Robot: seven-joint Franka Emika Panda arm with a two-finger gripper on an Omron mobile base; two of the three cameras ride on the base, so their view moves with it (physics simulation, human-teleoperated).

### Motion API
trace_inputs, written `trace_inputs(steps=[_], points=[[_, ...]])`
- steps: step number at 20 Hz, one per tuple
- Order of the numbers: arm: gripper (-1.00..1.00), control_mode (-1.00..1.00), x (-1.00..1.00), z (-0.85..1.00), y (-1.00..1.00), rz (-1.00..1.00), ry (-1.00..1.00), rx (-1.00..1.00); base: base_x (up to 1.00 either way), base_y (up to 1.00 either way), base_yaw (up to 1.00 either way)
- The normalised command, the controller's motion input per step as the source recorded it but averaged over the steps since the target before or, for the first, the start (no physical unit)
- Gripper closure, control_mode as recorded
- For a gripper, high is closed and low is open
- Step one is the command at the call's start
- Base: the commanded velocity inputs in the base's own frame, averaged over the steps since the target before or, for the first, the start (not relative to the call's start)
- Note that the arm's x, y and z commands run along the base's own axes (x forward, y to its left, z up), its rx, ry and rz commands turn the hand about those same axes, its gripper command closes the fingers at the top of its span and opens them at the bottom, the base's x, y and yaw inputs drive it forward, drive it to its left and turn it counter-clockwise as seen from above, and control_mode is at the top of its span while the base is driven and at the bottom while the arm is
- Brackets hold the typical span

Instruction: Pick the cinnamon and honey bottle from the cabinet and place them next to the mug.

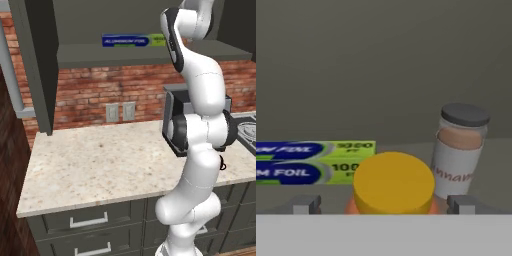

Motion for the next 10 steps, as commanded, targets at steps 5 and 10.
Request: trace_inputs(steps=[5, 10], points=[[-1.00, -1.00, 0.00, -0.35, 0.00, 0.00, 0.01, 0.03, 0.00, 0.00, 0.00], [-1.00, -1.00, 0.09, -0.06, -0.03, 0.00, 0.00, 0.00, 0.00, 0.00, 0.00]])
